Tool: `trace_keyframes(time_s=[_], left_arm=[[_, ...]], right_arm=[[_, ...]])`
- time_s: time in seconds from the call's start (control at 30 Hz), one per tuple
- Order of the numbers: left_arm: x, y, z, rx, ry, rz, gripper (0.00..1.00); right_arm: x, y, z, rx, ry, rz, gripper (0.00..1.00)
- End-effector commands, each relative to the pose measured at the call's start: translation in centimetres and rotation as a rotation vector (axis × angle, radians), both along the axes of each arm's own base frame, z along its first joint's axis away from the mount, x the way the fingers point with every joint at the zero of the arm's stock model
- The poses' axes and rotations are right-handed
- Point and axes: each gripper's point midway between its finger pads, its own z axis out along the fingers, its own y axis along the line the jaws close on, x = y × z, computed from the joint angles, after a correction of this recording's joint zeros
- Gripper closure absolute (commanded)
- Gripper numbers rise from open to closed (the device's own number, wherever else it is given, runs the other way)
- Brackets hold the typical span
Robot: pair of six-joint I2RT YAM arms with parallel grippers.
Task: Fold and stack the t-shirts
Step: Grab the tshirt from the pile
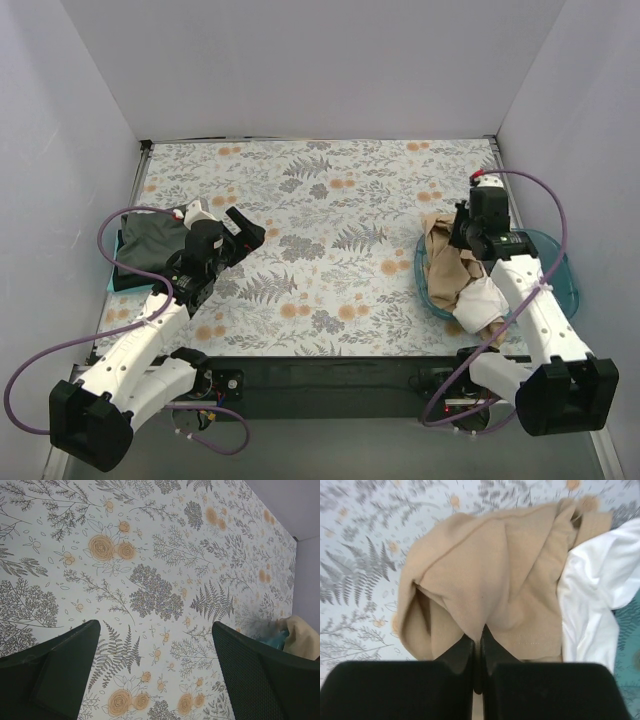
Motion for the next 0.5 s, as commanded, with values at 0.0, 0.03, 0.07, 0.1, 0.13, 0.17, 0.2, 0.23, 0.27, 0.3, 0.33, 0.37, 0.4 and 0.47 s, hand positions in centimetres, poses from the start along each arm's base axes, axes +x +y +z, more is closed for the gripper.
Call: trace_keyframes(time_s=[0.0,0.03,0.07,0.1,0.13,0.17,0.2,0.23,0.27,0.3,0.33,0.37,0.4,0.47], left_arm=[[-0.5,0.2,-0.4,0.008,0.006,-0.003,0.06],[-0.5,0.2,-0.4,0.008,0.005,-0.004,0.06],[-0.6,0.2,-0.4,0.006,0.002,-0.005,0.06],[-0.6,0.1,-0.2,0.002,0.0,-0.004,0.06],[-0.6,0.1,-0.3,0.001,0.0,-0.005,0.06],[-0.7,0.0,-0.2,-0.003,-0.001,-0.012,0.06],[-0.7,-0.1,-0.2,-0.005,-0.005,-0.017,0.06],[-0.7,-0.2,-0.2,-0.006,-0.006,-0.024,0.06],[-0.8,-0.4,-0.2,-0.009,-0.006,-0.036,0.06],[-0.8,-0.3,-0.3,-0.009,-0.004,-0.036,0.06],[-0.8,-0.3,-0.2,-0.007,-0.006,-0.032,0.06],[-0.8,-0.2,-0.4,-0.005,-0.001,-0.025,0.06],[-0.8,0.0,-0.5,-0.001,0.0,-0.018,0.06],[-0.8,0.1,-0.5,-0.001,-0.001,-0.013,0.06]], right_arm=[[0.7,-0.5,8.5,-0.003,-0.227,-0.004,0.99],[0.5,-0.4,10.2,0.004,-0.264,0.005,0.99],[0.1,-0.3,11.9,0.011,-0.314,0.019,0.99],[-0.2,0.0,13.2,0.022,-0.346,0.036,0.99],[-0.4,0.1,16.2,0.031,-0.413,0.043,0.99],[-0.6,0.1,17.7,0.028,-0.445,0.054,0.99],[-0.8,0.4,19.4,0.037,-0.478,0.066,0.99],[-1.0,0.5,22.3,0.042,-0.531,0.075,0.99],[-1.1,0.6,23.9,0.044,-0.559,0.09,0.99],[-1.3,1.2,25.2,0.058,-0.58,0.12,0.99],[-1.1,1.6,26.1,0.067,-0.589,0.139,0.99],[-1.6,1.8,28.9,0.074,-0.646,0.158,0.99],[-1.7,2.0,30.0,0.078,-0.664,0.17,0.99],[-1.4,2.3,31.5,0.085,-0.666,0.185,0.99]])
